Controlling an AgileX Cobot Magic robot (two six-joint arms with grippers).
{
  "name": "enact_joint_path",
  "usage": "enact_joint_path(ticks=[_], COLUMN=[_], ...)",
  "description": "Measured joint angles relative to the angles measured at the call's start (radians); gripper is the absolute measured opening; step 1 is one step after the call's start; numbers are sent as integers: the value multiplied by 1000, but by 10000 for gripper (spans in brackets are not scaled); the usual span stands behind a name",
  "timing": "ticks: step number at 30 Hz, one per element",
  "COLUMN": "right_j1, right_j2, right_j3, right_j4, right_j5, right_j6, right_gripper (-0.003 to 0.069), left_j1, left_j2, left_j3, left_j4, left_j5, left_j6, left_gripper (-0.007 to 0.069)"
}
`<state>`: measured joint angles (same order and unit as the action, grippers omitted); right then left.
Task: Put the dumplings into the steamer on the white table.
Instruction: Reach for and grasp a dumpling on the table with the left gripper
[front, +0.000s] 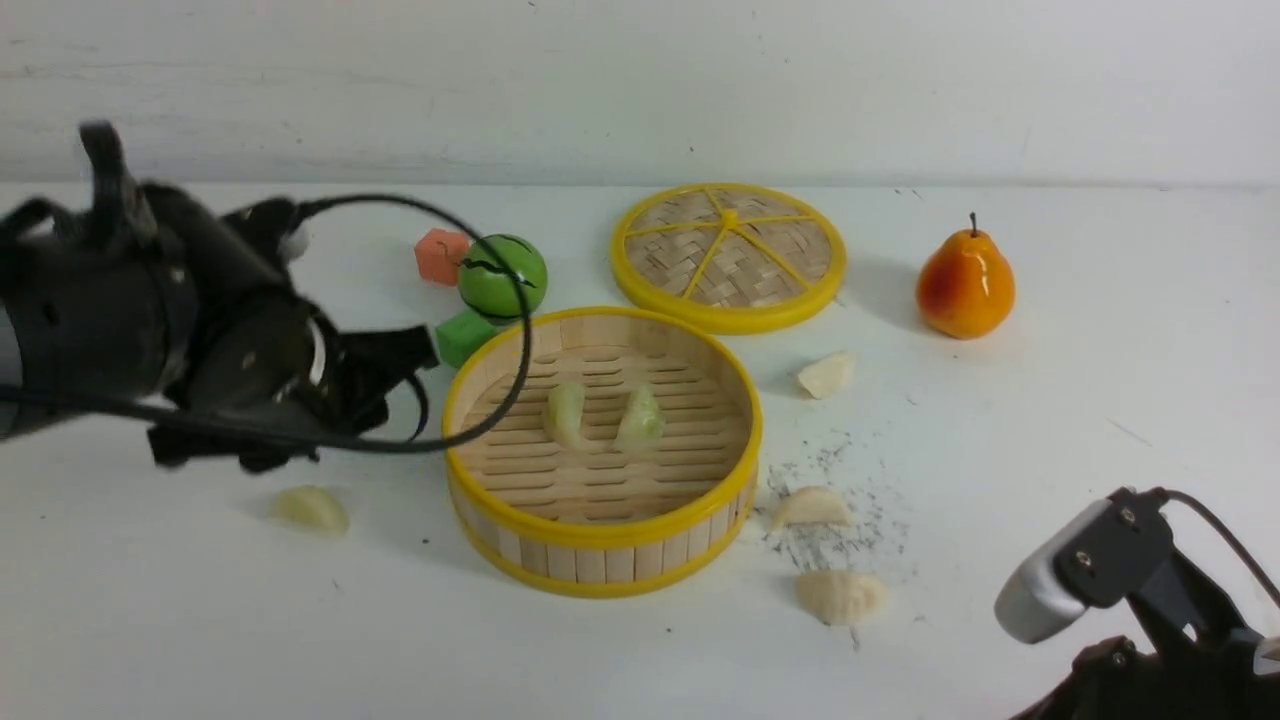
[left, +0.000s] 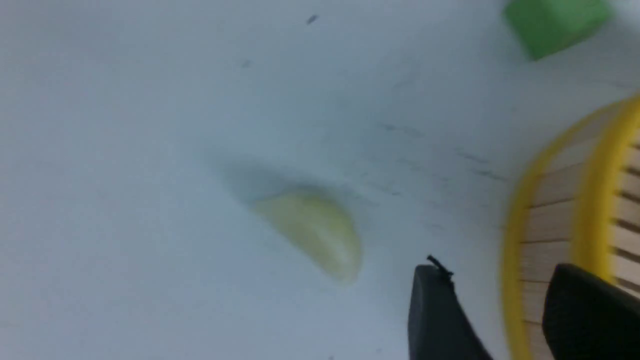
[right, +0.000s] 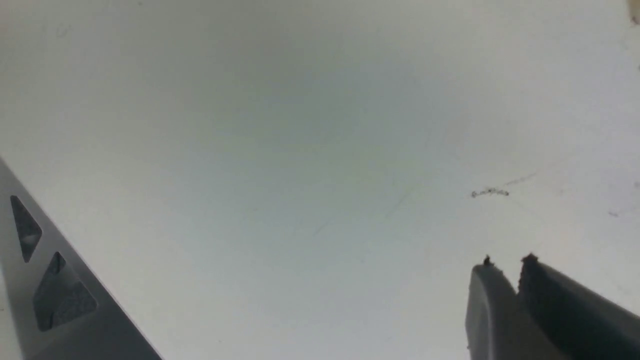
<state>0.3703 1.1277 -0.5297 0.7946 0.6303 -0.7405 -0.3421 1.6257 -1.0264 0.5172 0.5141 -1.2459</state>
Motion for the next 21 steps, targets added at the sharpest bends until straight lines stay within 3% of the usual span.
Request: enact_joint_path(ticks=[6, 11, 18, 21], right_j1=[0, 0, 0, 0], right_j2=[0, 0, 0, 0], right_j3=[0, 0, 0, 0], right_j4=[43, 47, 47, 47], right_j5=[0, 0, 0, 0], right_j6=[0, 0, -3, -3], right_gripper=[92, 95, 95, 97], left_j1=[44, 90, 107, 107], left_j2=[66, 136, 200, 211], left_j3=[25, 15, 13, 11], left_j4=[61, 84, 107, 115], left_j5=[-75, -84, -162, -183], left_j6=[-116, -190, -212, -207], left_gripper=[470, 493, 466, 342])
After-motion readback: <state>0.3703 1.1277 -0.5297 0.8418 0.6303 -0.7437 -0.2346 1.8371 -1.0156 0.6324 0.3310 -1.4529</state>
